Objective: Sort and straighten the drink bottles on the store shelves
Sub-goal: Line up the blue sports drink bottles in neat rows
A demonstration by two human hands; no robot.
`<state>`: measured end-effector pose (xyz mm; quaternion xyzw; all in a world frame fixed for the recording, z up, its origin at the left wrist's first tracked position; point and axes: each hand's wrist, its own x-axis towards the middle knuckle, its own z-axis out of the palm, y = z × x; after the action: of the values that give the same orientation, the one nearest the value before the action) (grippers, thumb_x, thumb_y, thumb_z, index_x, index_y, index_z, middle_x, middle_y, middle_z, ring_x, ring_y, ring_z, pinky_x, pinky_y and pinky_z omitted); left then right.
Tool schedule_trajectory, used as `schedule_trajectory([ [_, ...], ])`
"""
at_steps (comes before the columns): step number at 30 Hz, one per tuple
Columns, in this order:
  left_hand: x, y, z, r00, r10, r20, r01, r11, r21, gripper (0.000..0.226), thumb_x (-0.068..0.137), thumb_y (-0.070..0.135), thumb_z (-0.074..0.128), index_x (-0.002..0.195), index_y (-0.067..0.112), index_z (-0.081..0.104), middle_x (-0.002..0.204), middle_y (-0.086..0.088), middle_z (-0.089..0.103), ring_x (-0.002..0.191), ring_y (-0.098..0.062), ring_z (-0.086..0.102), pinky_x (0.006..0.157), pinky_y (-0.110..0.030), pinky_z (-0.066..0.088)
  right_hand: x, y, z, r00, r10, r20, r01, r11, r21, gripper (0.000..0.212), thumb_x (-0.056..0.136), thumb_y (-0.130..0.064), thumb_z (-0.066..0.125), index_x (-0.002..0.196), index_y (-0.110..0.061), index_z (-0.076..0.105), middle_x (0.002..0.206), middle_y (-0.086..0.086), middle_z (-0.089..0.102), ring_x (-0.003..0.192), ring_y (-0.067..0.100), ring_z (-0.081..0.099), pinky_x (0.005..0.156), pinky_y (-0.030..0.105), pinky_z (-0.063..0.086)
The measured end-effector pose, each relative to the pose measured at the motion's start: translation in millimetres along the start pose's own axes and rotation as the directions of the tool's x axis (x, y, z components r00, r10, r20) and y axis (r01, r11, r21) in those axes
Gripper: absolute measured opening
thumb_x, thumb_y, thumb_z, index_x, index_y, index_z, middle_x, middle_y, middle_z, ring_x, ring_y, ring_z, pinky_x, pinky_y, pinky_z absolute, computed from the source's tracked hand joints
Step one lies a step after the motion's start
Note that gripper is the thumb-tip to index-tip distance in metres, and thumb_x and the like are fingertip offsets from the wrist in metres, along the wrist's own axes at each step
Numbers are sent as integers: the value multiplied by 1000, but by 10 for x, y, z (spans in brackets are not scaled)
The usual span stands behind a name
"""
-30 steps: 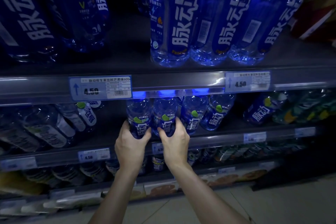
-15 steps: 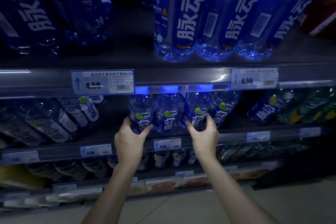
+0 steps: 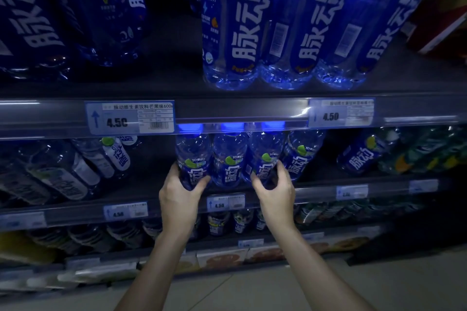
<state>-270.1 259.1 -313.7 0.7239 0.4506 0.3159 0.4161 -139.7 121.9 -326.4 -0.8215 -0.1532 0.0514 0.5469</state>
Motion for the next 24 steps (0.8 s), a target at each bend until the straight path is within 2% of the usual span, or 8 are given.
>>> schedule_trajectory([
  [2, -80, 18, 26, 1000, -19, 3, 19, 999, -31, 66, 74, 39, 78, 130, 29, 45, 117, 11, 56, 104, -6, 52, 86, -24, 40, -49, 42, -84, 996, -21, -85, 23, 999, 26, 49, 87, -31, 70, 132, -20, 53, 127, -9, 54, 117, 13, 54, 100, 39, 48],
  [4, -230, 23, 52, 998, -22, -57, 21, 1000, -18, 75, 76, 36, 77, 137, 28, 35, 132, 8, 42, 112, -3, 42, 93, -25, 36, -47, 98, -193, 980, -45, -196, 44, 999, -8, 41, 89, -29, 66, 127, -19, 52, 121, -11, 49, 112, 13, 54, 94, 41, 50],
  [7, -520, -7, 124, 985, 131, -115, -123, 990, 75, 65, 79, 31, 74, 132, 19, 37, 126, 3, 37, 110, -6, 41, 94, -25, 37, 69, 157, -345, 963, -30, -267, 22, 999, -31, 47, 88, -26, 69, 128, -14, 48, 121, -5, 45, 110, 15, 52, 91, 37, 49],
  [9, -682, -24, 221, 969, 244, -45, -233, 957, 174, 57, 81, 29, 71, 128, 11, 43, 122, -4, 43, 111, -15, 45, 97, -29, 39, 184, 175, -403, 966, -17, -257, 9, 999, -33, 57, 85, -25, 74, 132, -10, 46, 126, 2, 46, 111, 16, 50, 90, 30, 46],
  [11, -800, -19, 355, 939, 329, 98, -343, 891, 297, 55, 82, 32, 69, 127, 7, 48, 123, -9, 50, 116, -22, 47, 99, -34, 40, 294, 168, -423, 973, -8, -231, -2, 999, -43, 68, 82, -28, 77, 136, -7, 43, 131, 7, 46, 116, 18, 49, 91, 28, 42],
  [15, -912, 26, 671, 858, 362, 365, -506, 719, 476, 62, 84, 42, 66, 132, 5, 50, 133, -12, 54, 127, -30, 47, 103, -47, 41, 423, 194, -410, 980, 5, -200, -18, 998, -64, 82, 79, -36, 78, 141, -4, 36, 139, 9, 42, 124, 23, 45, 94, 26, 36],
  [20, -880, 74, 874, 865, 252, 434, -488, 625, 609, 72, 92, 59, 40, 143, 9, 36, 146, -8, 42, 138, -26, 32, 111, -45, 27, 514, 269, -409, 977, -25, -213, 14, 998, -53, 82, 78, -32, 80, 139, 0, 38, 138, 13, 44, 128, 29, 44, 104, 34, 35],
  [24, -873, 119, 899, 875, 259, 410, -478, 601, 641, 73, 88, 60, 44, 136, 5, 46, 135, -14, 51, 129, -30, 44, 104, -47, 37, 576, 292, -428, 972, -92, -218, 82, 995, -52, 70, 75, -23, 82, 130, 2, 48, 126, 16, 52, 118, 28, 49, 92, 13, 27],
])
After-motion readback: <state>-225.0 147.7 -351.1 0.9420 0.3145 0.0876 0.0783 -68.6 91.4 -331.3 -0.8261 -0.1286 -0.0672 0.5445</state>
